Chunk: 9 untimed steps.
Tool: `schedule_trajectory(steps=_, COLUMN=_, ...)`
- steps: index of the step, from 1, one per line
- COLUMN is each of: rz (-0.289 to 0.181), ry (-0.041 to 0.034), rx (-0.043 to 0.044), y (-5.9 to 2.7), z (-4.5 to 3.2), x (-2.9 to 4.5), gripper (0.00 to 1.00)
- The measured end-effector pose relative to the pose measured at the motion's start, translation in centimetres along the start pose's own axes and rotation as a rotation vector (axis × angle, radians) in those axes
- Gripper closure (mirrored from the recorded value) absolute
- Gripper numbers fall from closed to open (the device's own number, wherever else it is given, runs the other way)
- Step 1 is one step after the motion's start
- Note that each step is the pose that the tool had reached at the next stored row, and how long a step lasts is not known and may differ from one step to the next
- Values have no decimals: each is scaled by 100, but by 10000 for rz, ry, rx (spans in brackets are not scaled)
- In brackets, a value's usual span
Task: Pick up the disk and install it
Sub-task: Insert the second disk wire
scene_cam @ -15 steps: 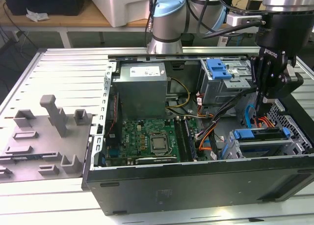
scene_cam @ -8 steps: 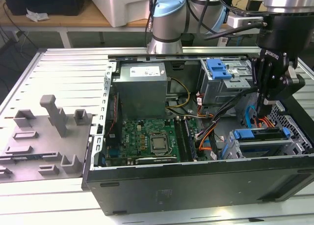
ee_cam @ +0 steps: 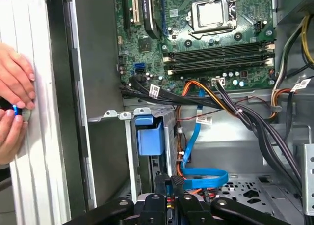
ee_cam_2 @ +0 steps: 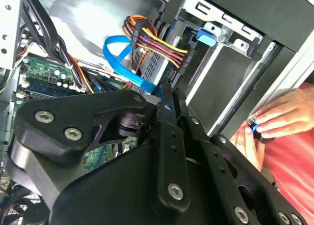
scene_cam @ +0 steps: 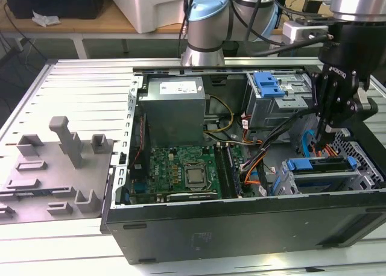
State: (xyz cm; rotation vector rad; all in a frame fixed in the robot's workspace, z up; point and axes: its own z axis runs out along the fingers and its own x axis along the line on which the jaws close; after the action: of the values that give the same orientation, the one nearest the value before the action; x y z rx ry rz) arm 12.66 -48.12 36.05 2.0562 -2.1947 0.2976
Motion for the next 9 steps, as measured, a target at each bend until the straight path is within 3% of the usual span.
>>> schedule_trajectory(steps=4, rz=11, ry=-250, rx=-22, y=-40, z=20, x=77, gripper=84)
schedule_trajectory(steps=6, rz=14, ry=-311, rx=-27, y=-47, z=26, x=100, gripper=84)
schedule_trajectory(steps=9, rz=22, ry=-469, rx=-39, y=-57, z=41, x=160, gripper=84)
